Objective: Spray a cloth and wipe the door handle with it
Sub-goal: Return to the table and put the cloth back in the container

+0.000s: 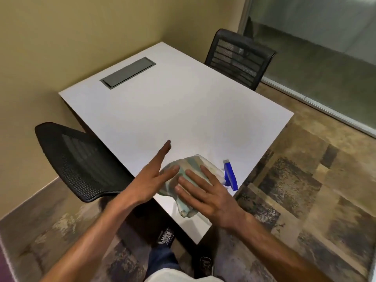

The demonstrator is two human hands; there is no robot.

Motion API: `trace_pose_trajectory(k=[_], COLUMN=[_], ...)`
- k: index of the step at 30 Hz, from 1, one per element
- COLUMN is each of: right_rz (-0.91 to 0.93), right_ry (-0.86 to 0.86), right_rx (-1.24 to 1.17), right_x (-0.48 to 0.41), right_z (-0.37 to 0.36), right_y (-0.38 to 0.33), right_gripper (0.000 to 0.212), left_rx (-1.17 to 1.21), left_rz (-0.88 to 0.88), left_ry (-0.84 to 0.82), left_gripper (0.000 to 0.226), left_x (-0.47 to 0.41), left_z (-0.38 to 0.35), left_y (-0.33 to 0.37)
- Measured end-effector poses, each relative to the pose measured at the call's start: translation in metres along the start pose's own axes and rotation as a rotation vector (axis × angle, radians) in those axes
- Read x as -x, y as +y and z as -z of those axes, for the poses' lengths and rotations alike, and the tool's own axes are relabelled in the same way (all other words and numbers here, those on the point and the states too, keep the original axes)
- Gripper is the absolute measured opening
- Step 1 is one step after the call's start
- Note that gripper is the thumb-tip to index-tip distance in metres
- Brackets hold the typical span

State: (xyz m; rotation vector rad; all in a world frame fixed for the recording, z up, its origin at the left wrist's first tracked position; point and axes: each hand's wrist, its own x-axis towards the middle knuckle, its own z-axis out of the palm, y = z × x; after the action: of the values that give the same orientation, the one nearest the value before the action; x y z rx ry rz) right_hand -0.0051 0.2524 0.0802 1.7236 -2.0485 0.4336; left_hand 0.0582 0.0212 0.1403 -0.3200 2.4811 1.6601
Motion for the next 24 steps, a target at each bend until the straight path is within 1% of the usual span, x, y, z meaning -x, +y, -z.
trace_pose_trajectory(k=[4, 6, 8, 9, 11, 13, 15, 16, 19, 22, 24], right_rz=[0.045, 0.055, 0.075, 0.076, 0.08, 0.089, 0.072, 0.049, -0.041, -0.188, -0.341], right_ry=[0.012, 0.011, -0.015, -0.025, -0.057, -0.116, -0.148, -0.153, -0.141, -0.102, -0.069], right_rx=[0.034, 0.052, 0.048, 0.031, 0.0, 0.0, 0.023, 0.043, 0.133, 0.254, 0.311], right_x=[-0.019, -0.029, -0.039, -0.044, -0.053, -0.059, -0.062, -0.063, -0.061, -0.057, -0.057], right_z=[-0.007, -0.012, -0.016, -0.019, -0.022, -0.023, -0.024, -0.024, -0.025, -0.027, -0.03], right_y=[0.007, 0.01, 0.012, 0.014, 0.016, 0.019, 0.02, 0.02, 0.014, 0.003, -0.005], right_gripper=[0.034, 0.029, 0.025, 0.023, 0.021, 0.02, 0.02, 0.019, 0.018, 0.022, 0.029], left_rx=[-0.143, -0.206, -0.302, -0.351, -0.36, -0.387, -0.489, -0.521, -0.552, -0.523, -0.476], left_rz=[-0.097, -0.147, -0.179, -0.176, -0.079, -0.012, -0.039, -0.056, -0.104, -0.149, -0.199], left_ry=[-0.245, -0.413, -0.595, -0.698, -0.88, -0.981, -1.016, -1.021, -0.999, -0.957, -0.902], left_gripper=[0.057, 0.052, 0.052, 0.054, 0.057, 0.063, 0.064, 0.059, 0.035, 0.021, 0.015], left_x=[-0.047, -0.076, -0.104, -0.119, -0.144, -0.164, -0.178, -0.183, -0.192, -0.194, -0.193], left_z=[0.026, 0.037, 0.045, 0.048, 0.052, 0.052, 0.054, 0.056, 0.06, 0.063, 0.066], left_y=[0.001, 0.006, 0.013, 0.017, 0.026, 0.031, 0.033, 0.033, 0.033, 0.033, 0.033])
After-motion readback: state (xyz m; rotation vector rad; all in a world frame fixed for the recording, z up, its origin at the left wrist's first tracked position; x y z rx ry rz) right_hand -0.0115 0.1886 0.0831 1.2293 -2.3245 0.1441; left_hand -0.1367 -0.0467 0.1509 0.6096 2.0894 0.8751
